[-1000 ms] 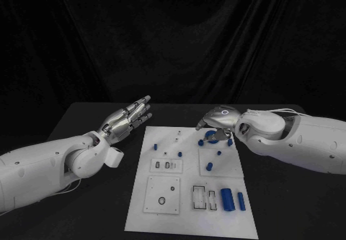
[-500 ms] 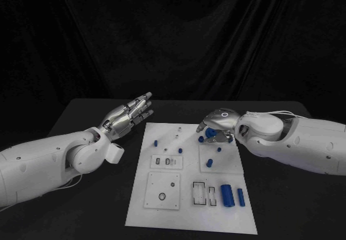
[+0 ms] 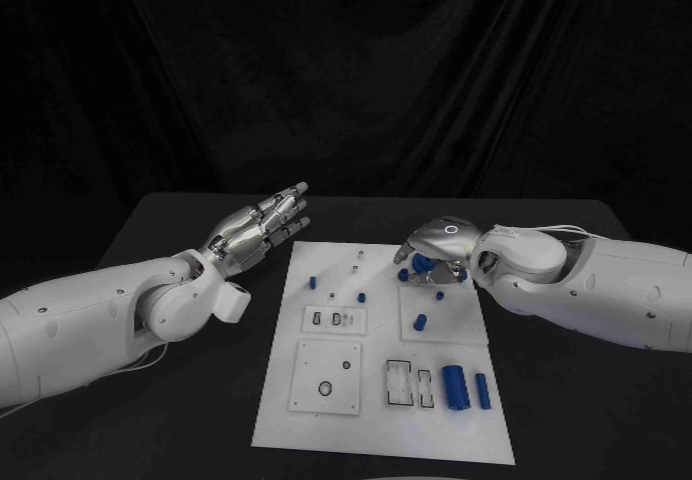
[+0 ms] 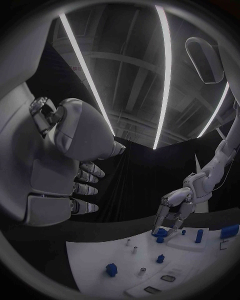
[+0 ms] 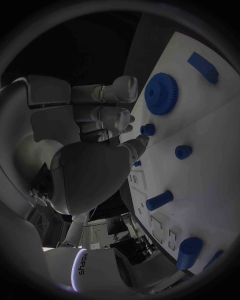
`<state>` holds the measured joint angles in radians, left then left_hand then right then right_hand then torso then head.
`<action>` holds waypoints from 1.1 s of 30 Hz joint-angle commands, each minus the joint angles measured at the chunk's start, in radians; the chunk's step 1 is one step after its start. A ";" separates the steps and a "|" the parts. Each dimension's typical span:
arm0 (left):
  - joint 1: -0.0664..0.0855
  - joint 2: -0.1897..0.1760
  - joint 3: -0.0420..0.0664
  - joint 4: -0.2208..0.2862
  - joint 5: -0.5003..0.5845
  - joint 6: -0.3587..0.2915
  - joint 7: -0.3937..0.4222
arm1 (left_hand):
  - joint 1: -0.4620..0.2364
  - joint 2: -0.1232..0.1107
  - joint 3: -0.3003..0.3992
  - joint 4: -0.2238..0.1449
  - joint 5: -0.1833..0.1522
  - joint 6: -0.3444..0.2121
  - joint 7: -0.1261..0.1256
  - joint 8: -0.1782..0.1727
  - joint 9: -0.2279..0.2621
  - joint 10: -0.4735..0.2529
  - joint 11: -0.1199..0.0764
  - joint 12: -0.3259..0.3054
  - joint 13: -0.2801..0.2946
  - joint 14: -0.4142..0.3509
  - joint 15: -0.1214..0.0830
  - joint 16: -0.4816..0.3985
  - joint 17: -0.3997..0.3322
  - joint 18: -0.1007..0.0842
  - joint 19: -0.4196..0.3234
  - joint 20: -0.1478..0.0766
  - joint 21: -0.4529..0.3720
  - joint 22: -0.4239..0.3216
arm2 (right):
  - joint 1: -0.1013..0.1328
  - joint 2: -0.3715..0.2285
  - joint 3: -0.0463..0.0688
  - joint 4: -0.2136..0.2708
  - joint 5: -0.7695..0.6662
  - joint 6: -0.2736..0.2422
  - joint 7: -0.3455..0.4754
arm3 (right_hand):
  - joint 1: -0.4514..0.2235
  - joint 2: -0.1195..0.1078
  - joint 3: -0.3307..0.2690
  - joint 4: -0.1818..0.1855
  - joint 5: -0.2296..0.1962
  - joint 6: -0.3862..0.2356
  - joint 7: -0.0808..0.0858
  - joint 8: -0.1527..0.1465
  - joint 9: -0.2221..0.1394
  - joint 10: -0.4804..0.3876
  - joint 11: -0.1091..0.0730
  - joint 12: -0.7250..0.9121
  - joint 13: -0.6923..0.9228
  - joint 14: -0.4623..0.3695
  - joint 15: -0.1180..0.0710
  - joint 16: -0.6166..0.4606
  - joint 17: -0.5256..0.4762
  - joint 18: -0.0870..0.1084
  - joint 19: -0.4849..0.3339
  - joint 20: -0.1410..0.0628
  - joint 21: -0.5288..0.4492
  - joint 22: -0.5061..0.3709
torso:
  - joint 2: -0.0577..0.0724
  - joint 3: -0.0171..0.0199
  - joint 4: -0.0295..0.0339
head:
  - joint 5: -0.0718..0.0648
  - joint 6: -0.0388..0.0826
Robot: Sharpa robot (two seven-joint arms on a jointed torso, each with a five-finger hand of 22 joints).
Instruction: Assemble the parts on the task board
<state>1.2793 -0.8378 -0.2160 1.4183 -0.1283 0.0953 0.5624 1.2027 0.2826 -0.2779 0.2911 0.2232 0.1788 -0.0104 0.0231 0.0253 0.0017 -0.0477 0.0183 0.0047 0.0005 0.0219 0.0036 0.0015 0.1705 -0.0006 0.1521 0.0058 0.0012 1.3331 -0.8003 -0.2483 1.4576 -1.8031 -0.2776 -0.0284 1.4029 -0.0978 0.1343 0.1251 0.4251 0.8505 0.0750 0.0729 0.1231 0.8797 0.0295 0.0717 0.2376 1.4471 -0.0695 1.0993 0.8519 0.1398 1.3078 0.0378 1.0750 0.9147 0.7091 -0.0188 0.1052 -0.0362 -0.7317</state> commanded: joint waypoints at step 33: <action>0.001 0.004 0.001 -0.007 -0.002 0.039 -0.005 | 0.023 0.004 0.018 -0.001 0.039 0.034 0.024 0.015 0.005 0.001 0.020 0.008 0.002 -0.001 0.017 -0.004 -0.001 0.009 0.001 0.016 -0.006 -0.001 | -0.020 -0.016 0.001 -0.002 -0.001 -0.073 0.018 | -0.036 -0.013 0.065 0.001 0.038 -0.022 0.011 0.005 0.150 -0.100 0.008 0.037 0.514 -0.055 0.010 -0.010 -0.036 0.018 -0.052 0.010 -0.114 -0.050 | -0.004 -0.0010 0.0001 | 0.006 0.004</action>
<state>1.2792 -0.8357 -0.2161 1.4109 -0.1290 0.1191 0.5487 1.2160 0.2872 -0.2668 0.2909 0.2568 0.2037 0.0145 0.0348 0.0294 0.0015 -0.0338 0.0221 0.0053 0.0005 0.0291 0.0036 0.0009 0.1704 -0.0008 0.1591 0.0058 0.0015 1.3163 -0.8167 -0.2482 1.4559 -1.8018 -0.3510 -0.0139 1.3749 -0.1145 0.1947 0.1254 0.4594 0.8268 0.0802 0.0729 0.2715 0.7730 0.0365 0.1021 0.7503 1.3881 -0.0605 1.0862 0.8156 0.1566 1.2498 0.0473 0.9587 0.8637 0.7040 -0.0194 0.1029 -0.0280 -0.7265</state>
